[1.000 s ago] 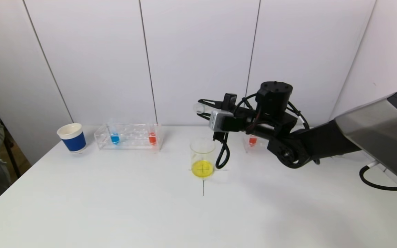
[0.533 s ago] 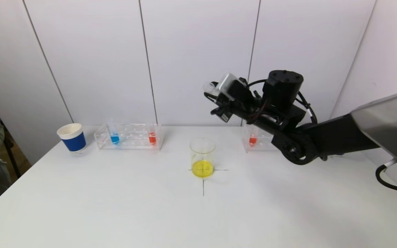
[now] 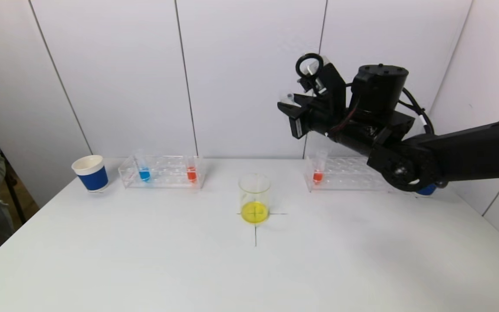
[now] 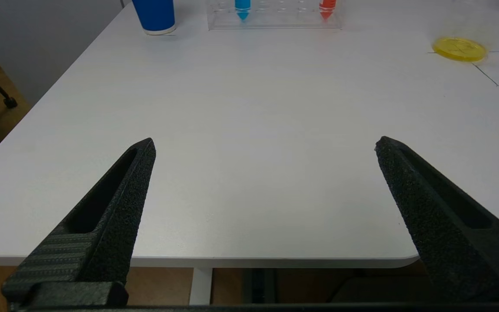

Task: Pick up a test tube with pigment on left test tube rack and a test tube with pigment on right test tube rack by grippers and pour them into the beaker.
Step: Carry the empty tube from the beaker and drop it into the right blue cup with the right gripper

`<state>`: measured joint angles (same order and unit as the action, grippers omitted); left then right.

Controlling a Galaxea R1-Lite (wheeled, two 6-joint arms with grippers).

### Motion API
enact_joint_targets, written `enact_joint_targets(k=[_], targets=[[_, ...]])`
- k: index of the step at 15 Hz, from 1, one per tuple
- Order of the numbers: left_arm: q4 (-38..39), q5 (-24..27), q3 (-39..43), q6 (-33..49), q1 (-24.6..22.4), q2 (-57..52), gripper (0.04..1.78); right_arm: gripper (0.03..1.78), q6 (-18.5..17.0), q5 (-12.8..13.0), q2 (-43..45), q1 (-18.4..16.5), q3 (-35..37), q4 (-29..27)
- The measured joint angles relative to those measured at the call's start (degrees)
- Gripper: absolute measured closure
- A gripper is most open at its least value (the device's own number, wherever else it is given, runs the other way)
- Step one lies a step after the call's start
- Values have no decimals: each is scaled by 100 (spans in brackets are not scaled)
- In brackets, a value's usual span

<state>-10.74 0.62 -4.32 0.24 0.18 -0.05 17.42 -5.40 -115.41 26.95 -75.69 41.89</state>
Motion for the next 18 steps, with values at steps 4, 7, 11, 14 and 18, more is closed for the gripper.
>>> enact_joint_targets(k=[4,7,11,14,18], targets=[[-2,0,0,0,0,0,5,135,-699,61,345,-347,-79,-790],[-2,0,0,0,0,0,5,135,-1090,52,592,-761,-347,-1488],[0,0,0,0,0,0,5,135,-1147,-5,717,-1571,-766,-2059],[0,0,0,0,0,0,5,135,-1191,-171,697,-2216,-1072,-2276],[0,0,0,-2,0,0,5,135,-1221,-319,585,-2836,-1231,-2376]])
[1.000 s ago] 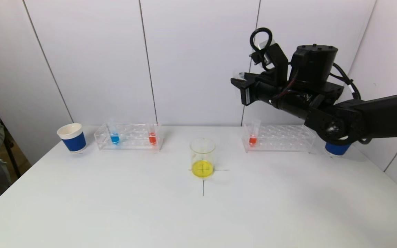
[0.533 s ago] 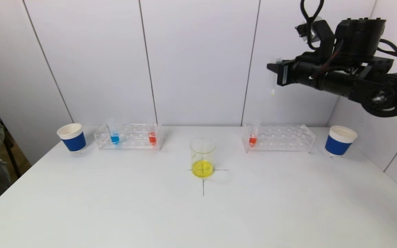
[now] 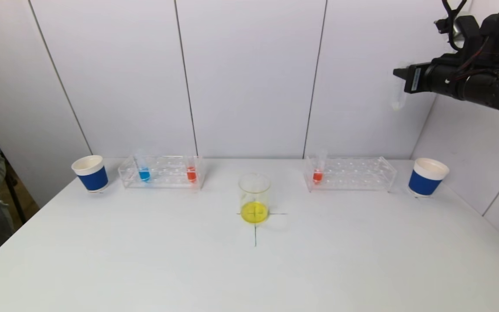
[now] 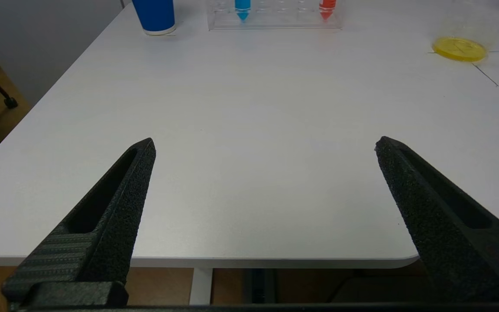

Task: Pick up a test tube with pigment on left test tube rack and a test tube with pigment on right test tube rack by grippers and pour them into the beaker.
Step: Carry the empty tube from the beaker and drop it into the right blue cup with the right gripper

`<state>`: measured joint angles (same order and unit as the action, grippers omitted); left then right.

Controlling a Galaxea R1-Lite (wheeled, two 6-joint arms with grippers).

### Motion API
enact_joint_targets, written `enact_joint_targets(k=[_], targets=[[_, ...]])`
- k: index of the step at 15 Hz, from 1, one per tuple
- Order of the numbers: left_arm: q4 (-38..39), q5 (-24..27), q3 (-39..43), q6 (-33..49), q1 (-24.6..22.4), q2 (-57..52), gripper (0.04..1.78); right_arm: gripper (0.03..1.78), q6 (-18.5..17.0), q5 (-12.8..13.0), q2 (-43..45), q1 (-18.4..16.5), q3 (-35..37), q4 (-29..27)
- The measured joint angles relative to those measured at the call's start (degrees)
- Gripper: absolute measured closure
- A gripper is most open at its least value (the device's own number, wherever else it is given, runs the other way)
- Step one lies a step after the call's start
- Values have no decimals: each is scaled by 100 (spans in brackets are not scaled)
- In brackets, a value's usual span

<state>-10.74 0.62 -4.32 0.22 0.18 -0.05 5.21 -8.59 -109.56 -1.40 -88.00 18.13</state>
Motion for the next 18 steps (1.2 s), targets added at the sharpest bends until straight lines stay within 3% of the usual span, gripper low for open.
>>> enact_joint_targets(k=[10,18], targets=[[0,0,0,2,0,0,5,135,-262,-133,-635,-1063,-119,118],[0,0,0,0,0,0,5,135,-290,-143,-1128,-1543,107,538]])
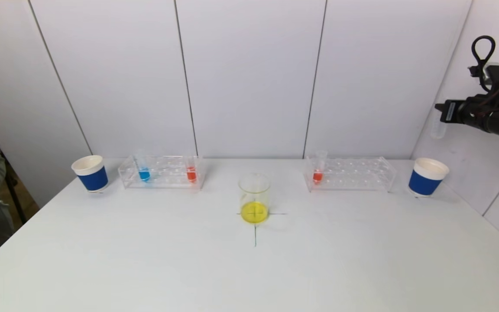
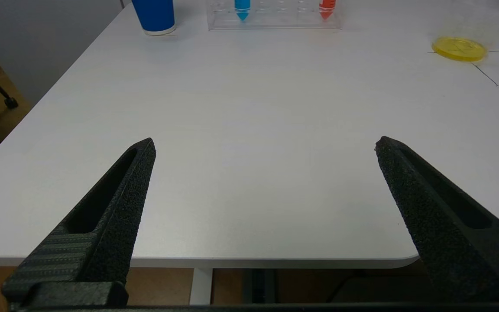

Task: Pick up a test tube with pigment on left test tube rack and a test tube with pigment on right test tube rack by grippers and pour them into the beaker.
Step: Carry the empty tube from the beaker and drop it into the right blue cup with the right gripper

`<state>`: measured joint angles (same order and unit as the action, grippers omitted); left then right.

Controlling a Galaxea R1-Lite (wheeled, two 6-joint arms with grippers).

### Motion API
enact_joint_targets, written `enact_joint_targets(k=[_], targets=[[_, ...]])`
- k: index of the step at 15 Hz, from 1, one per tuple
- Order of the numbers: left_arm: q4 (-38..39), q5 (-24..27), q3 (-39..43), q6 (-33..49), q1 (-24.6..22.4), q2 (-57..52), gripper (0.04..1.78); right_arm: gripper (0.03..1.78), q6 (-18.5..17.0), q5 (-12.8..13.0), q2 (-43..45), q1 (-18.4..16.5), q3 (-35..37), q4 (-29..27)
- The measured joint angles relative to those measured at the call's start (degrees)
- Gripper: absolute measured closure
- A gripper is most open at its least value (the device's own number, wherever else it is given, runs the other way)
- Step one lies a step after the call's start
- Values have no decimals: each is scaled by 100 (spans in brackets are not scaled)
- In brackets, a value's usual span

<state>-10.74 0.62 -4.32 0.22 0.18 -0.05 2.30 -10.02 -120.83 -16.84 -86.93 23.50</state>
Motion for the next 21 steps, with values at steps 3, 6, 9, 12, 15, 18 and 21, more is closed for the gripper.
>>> enact_joint_targets(k=[3,6,9,12,15,18,21], targets=[[0,0,0,0,0,0,5,135,0,-6,-141,-48,276,450],[0,-2,0,2,0,0,5,135,-40,-11,-224,-52,538,653],[-2,0,0,2,0,0,5,135,-41,-11,-265,-57,830,957],[0,-2,0,0,0,0,5,135,-38,-11,-279,-59,1135,1219],[0,-2,0,0,0,0,5,135,-35,-80,-290,-63,1431,1480],[0,-2,0,2,0,0,5,135,-35,-87,-315,-63,1810,1855],[0,0,0,2,0,0,5,135,-38,-94,-358,-83,2070,2103]])
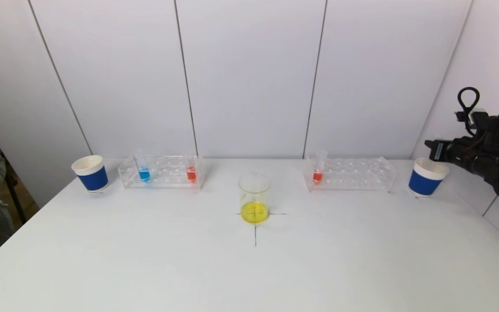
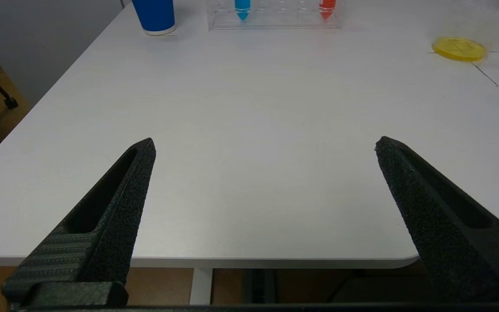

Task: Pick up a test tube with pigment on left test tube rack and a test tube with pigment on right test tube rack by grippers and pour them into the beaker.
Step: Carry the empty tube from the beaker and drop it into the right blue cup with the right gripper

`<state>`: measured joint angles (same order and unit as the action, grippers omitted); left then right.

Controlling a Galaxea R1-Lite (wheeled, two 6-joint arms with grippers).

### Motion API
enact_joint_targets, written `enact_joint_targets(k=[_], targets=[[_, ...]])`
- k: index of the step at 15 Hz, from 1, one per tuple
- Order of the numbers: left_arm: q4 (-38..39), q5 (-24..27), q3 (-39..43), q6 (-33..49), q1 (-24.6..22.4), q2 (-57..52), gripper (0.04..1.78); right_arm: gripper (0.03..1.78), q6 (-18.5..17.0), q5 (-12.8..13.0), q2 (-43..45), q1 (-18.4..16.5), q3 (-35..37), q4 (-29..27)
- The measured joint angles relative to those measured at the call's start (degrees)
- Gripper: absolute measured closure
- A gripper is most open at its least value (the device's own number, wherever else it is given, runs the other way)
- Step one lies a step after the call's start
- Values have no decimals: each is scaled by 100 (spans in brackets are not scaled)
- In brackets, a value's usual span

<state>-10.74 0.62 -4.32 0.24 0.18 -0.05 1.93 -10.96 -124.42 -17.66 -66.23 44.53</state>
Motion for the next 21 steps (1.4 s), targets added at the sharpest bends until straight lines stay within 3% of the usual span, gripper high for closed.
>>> enact_joint_targets(k=[5,21], targets=[[0,0,0,0,0,0,5,135,-2,-74,-89,-85,325,380],[0,0,0,0,0,0,5,130,-4,-117,-138,-121,419,402]])
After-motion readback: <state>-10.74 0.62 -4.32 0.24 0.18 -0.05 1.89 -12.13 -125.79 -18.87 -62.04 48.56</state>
